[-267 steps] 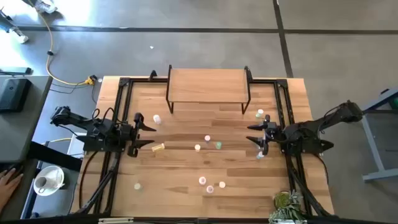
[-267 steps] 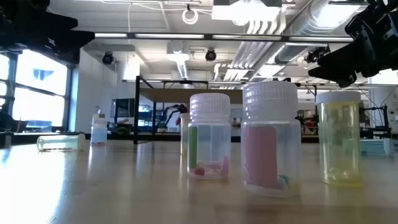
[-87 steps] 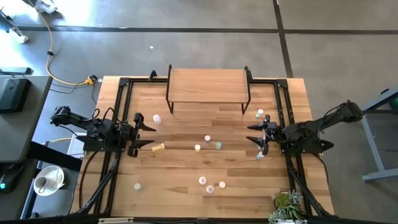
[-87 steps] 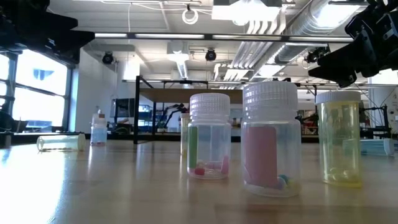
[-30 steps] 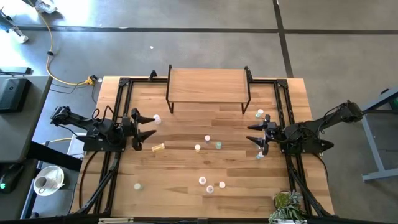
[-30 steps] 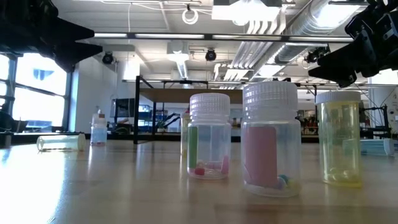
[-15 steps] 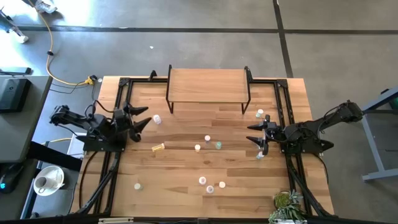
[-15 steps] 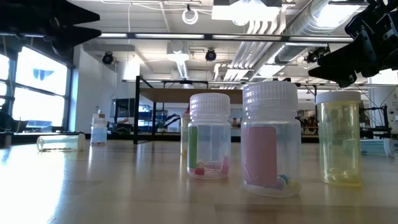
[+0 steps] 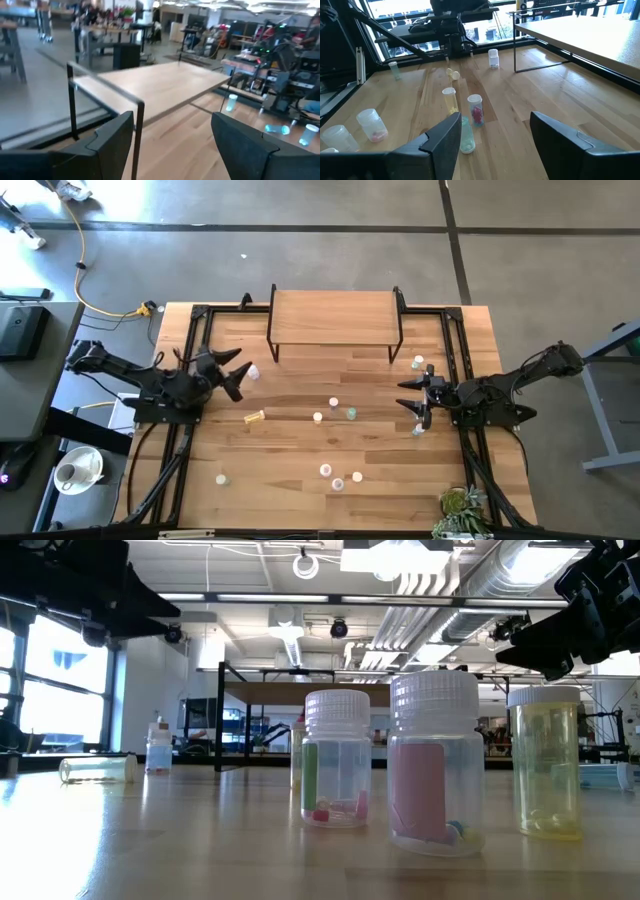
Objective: Pick and place medicine bottles onto shelf by color
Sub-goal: Put the top white pill bottle on the shelf
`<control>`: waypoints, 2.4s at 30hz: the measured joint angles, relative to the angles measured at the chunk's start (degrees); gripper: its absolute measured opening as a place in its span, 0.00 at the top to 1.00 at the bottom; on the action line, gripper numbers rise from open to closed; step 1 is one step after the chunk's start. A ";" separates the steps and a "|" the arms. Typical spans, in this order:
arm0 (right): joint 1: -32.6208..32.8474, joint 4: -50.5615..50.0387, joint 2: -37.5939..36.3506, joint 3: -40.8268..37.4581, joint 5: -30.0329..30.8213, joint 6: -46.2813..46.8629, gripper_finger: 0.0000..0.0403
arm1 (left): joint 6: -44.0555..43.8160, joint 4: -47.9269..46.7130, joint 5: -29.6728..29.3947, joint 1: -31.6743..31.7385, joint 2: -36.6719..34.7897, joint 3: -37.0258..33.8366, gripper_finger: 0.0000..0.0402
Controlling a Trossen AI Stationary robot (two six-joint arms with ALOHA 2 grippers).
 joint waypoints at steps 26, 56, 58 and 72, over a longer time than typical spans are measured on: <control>0.00 0.00 0.00 0.00 0.02 -0.02 0.44 | -38.68 -41.40 19.69 15.61 14.72 16.50 0.36; 0.00 -0.02 0.02 -0.01 0.00 -0.02 0.44 | -48.81 -37.63 17.77 15.63 36.87 16.48 0.36; 0.00 -0.02 0.02 -0.02 0.02 -0.02 0.44 | -48.82 -37.00 17.77 15.63 37.86 16.46 0.36; 0.00 0.00 0.02 -0.02 0.00 -0.02 0.44 | -50.29 -36.75 16.90 15.63 42.83 16.46 0.36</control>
